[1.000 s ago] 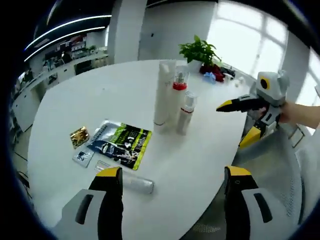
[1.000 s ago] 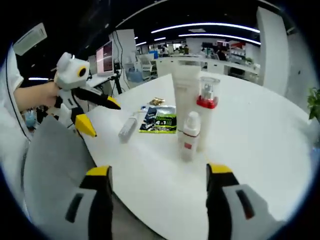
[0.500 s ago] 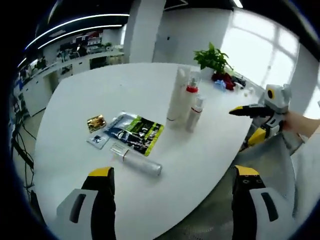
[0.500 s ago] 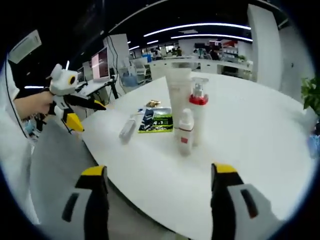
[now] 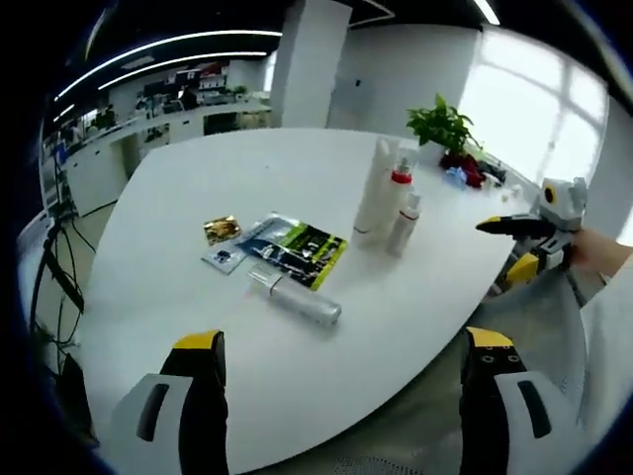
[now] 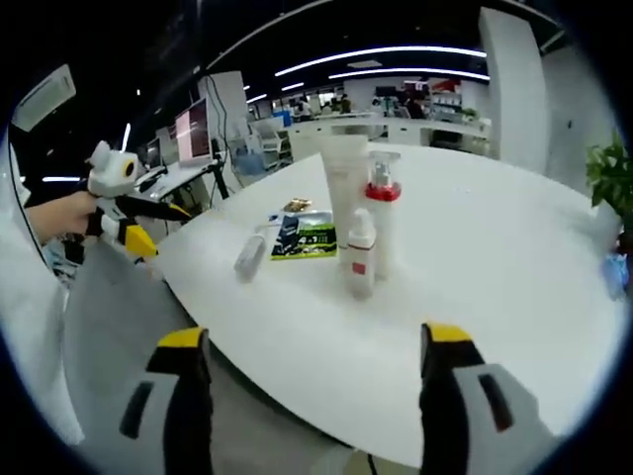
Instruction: Arrange the skincare products in the storage area until every visible bottle or jar stands upright without overlapping.
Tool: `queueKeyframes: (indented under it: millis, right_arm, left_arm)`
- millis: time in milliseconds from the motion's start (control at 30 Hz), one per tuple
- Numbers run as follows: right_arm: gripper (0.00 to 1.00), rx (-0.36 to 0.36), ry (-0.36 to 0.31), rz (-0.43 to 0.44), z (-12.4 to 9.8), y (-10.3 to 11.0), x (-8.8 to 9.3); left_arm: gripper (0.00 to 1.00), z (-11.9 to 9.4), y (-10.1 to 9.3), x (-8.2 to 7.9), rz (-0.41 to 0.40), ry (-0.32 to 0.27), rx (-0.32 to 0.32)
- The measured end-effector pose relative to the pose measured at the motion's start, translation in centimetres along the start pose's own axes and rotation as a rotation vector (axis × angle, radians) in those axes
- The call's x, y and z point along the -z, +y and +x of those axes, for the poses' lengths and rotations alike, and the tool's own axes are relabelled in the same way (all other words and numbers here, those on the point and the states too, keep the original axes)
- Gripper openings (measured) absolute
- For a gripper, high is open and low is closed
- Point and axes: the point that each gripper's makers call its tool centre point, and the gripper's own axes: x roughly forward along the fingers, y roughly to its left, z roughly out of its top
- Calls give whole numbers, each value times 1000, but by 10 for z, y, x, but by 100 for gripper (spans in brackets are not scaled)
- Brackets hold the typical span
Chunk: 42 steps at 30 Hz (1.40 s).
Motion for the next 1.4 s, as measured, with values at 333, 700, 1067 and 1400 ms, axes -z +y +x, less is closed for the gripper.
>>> queueKeyframes:
  millis: [333,700,1067,1400]
  right_arm:
    - [92,2,-7,11,2,3,0]
    - [96,27,-21,24,0,-2,-1]
    - [94,35,-12,49,-1,-8,9]
    - [92,50,-6,75,-3,-12,15]
  left_arm:
    - [97,-1,2,4,-10,32,-17]
    - [96,22,15,1,-20,157,-72]
    - [90,58,28,-1,-35,264,-132]
    - [88,91,31,-2,-53,331,-150]
